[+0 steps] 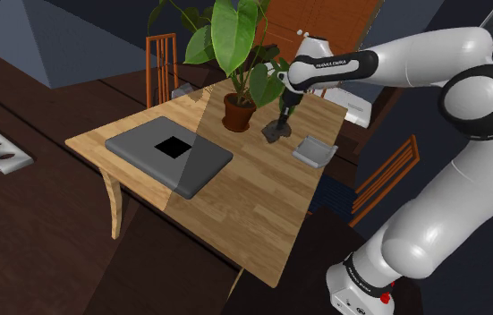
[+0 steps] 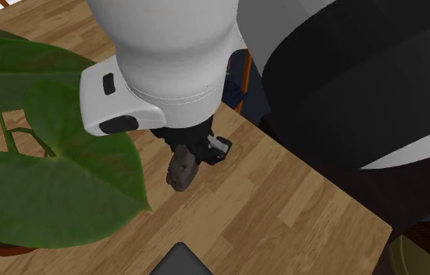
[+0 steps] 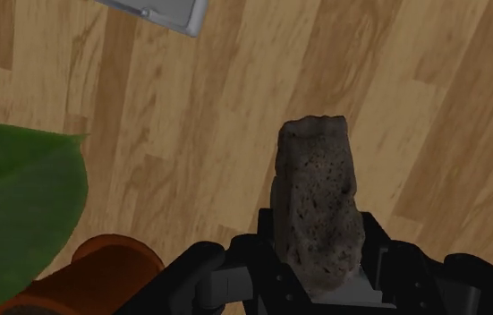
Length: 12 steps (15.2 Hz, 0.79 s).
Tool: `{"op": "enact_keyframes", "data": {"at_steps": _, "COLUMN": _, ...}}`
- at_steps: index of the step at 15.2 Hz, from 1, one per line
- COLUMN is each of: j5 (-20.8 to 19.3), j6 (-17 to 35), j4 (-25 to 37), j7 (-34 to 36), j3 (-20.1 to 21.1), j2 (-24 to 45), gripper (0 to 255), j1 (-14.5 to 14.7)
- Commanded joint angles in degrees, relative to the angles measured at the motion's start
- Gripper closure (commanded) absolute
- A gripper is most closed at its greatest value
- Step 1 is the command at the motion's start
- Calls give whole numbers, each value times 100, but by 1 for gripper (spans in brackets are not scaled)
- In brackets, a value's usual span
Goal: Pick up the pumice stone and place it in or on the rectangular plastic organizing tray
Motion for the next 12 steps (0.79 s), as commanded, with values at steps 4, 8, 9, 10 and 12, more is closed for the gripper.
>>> {"op": "enact_keyframes", "data": {"at_steps": 4, "j5": 66, "j6": -25, "j4": 13, "j7": -737, "j3": -334, "j2": -28, "gripper": 255, "j1": -361}}
{"op": "enact_keyframes", "data": {"at_steps": 8, "j5": 161, "j6": -75, "j4": 157, "j7": -1328, "j3": -593, "j2": 67, "gripper": 255, "j1": -648}}
{"op": "enact_keyframes", "data": {"at_steps": 9, "j5": 191, "j6": -91, "j4": 210, "j7": -1478, "j3": -657, "j2": 105, "gripper": 255, "j1": -721}}
{"op": "enact_keyframes", "data": {"at_steps": 10, "j5": 226, "j6": -110, "j4": 269, "j7": -1630, "j3": -720, "j2": 148, "gripper": 255, "j1": -794}}
{"op": "enact_keyframes", "data": {"at_steps": 12, "j5": 303, "j6": -154, "j4": 408, "j7": -1935, "j3": -840, "j2": 253, "gripper": 255, "j1": -946}}
